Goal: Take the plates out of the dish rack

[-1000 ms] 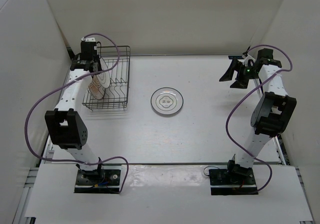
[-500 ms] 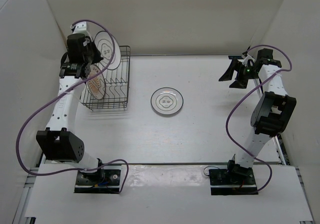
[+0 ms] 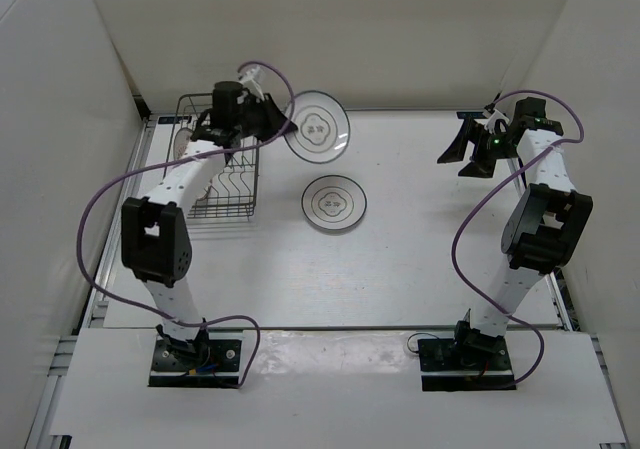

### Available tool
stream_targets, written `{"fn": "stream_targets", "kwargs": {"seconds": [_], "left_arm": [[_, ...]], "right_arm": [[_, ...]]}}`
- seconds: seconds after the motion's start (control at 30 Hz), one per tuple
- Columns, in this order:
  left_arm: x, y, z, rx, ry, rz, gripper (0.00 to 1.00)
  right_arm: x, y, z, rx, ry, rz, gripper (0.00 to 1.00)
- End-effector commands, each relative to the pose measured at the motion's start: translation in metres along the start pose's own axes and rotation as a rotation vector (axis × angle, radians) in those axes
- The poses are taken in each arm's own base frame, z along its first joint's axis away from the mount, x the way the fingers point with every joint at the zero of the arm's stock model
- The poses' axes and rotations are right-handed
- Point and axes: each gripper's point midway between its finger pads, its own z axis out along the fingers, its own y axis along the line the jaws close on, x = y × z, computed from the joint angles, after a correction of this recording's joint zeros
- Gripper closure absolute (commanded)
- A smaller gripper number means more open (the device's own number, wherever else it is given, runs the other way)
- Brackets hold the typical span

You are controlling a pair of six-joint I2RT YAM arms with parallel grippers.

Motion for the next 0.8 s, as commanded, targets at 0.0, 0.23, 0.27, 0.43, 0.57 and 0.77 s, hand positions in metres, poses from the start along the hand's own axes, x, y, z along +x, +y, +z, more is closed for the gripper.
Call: {"fn": "stream_targets", "kwargs": {"seconds": [0.0, 0.23, 0.27, 0.43, 0.57, 0.77], "left_arm": [[0.022, -0.031, 0.004, 0.138, 0.067, 0.003, 0.90], [0.073, -0.012, 0.025, 0.157, 0.171, -0.108, 0.89], [0.082, -0.008, 0.027, 0.147, 0.195, -0.113, 0.89], [0.119, 0.002, 0.037, 0.123, 0.296, -0.142, 0.88], [0.145, 0.017, 0.044, 0.074, 0.361, -0.149, 0.82], [0.161, 0.025, 0.043, 0.024, 0.420, -0.152, 0.78]], "right_arm": [[-0.002, 0.008, -0.009, -0.020, -0.014, -0.030, 0.10], [0.004, 0.006, -0.010, -0.012, -0.003, -0.025, 0.10], [0.004, 0.007, -0.009, -0.016, -0.002, -0.029, 0.10], [0.005, 0.006, -0.010, -0.012, 0.001, -0.025, 0.10], [0.006, 0.006, -0.010, -0.011, 0.002, -0.024, 0.10], [0.008, 0.004, -0.011, -0.006, 0.008, -0.014, 0.10]]}}
